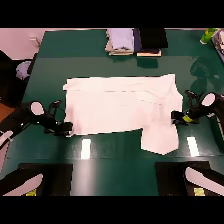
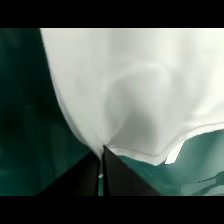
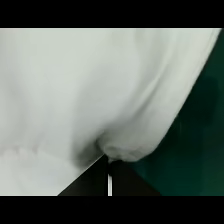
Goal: Fold the shirts.
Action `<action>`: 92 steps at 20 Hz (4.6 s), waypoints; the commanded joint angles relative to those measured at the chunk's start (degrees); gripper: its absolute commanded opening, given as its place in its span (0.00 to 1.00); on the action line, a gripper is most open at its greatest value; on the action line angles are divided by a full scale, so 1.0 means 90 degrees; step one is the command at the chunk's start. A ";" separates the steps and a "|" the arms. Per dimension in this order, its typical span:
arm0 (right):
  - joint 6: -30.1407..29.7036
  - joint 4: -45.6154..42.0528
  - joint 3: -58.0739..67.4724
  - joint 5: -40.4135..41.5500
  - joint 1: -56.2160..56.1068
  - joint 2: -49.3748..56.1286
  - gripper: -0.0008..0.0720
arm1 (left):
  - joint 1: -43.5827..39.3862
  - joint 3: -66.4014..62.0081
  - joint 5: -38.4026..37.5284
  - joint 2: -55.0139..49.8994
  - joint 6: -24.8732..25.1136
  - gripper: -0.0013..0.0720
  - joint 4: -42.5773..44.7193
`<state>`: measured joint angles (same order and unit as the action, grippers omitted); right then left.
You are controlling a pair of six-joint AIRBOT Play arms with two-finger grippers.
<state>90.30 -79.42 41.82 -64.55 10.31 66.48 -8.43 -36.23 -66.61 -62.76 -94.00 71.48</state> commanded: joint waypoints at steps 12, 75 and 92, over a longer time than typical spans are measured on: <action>-0.0112 -0.0036 0.5370 0.0308 -0.0287 -0.2980 0.03 | 0.0007 -0.7786 -0.0709 0.2123 0.0165 0.06 0.1518; -0.0066 -0.0457 0.1506 -0.0561 -0.0355 -0.0250 0.63 | 0.0010 -0.4966 -0.1484 -0.3033 0.0874 0.60 0.1717; -0.0097 0.0046 0.1681 -0.0998 -0.0410 -0.0253 0.63 | 0.0007 0.0221 -0.0542 0.0542 -0.0357 0.63 0.1173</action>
<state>89.52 -79.53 57.56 -73.54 6.70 64.23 -8.34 -39.53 -74.98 -59.13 -95.53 83.94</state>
